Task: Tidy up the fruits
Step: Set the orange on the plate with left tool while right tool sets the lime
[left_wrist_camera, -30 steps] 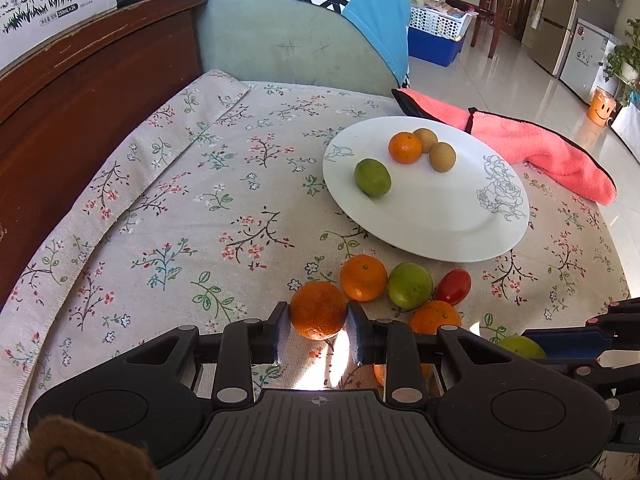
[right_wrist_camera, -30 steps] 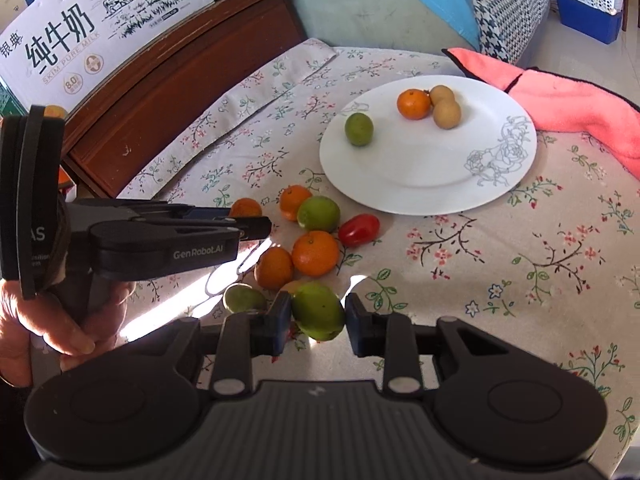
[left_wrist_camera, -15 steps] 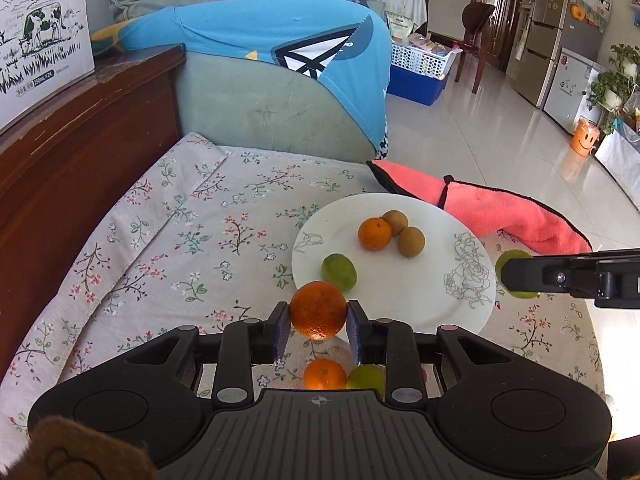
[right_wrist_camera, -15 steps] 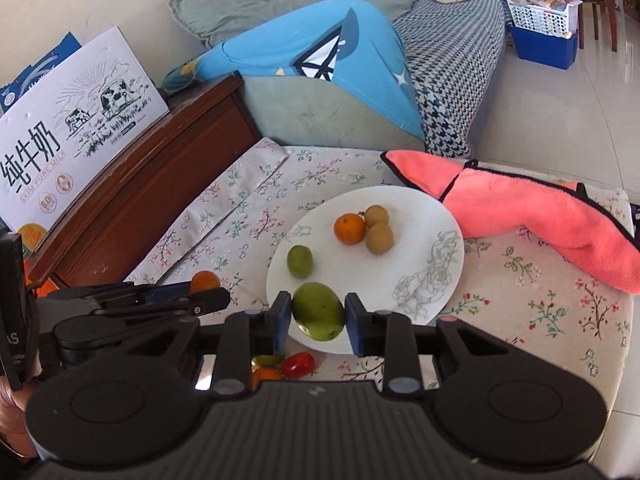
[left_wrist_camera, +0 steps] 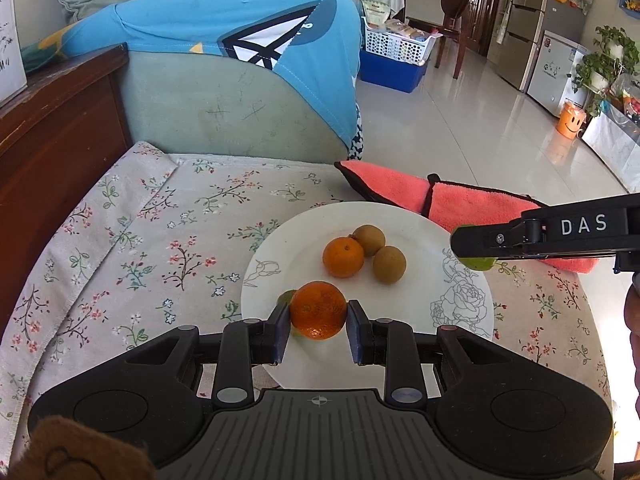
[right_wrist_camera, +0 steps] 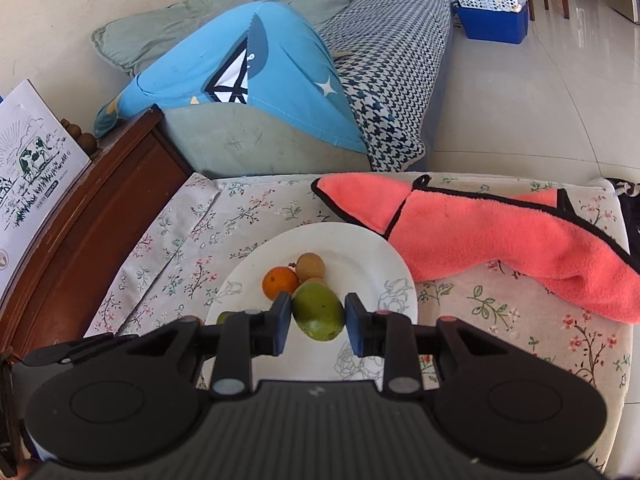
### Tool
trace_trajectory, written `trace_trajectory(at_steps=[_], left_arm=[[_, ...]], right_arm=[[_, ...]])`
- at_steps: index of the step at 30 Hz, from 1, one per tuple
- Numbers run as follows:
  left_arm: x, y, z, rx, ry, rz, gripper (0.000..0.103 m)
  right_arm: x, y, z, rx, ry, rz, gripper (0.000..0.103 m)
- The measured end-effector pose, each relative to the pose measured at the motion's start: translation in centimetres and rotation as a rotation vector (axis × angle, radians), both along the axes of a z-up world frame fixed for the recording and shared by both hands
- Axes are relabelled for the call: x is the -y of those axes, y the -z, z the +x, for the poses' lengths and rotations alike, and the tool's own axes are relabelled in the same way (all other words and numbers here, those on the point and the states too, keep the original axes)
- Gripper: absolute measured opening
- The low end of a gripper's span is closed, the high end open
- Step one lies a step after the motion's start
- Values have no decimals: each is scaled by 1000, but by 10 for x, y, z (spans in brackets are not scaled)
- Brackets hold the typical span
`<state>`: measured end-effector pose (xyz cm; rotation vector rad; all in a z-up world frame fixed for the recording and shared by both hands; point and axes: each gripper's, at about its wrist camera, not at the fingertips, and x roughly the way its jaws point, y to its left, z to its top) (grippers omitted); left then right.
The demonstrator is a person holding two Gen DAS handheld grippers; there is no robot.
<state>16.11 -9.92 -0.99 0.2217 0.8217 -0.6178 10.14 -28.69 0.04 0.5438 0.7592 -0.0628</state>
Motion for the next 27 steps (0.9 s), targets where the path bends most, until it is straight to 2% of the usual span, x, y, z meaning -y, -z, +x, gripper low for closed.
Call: trace_trajectory(at_steps=[13, 21, 25, 27], left_arm=[[19, 14, 10, -20, 3, 25, 28], [20, 8, 5, -8, 5, 17, 31], [16, 1, 5, 2, -13, 20, 42], [12, -3, 4, 9, -27, 33, 52]], right_arm=[[5, 27, 24, -69, 49, 12, 30], [5, 26, 25, -63, 54, 36, 33], [4, 20, 22, -48, 49, 40, 35], [3, 18, 20, -46, 38, 32, 36]])
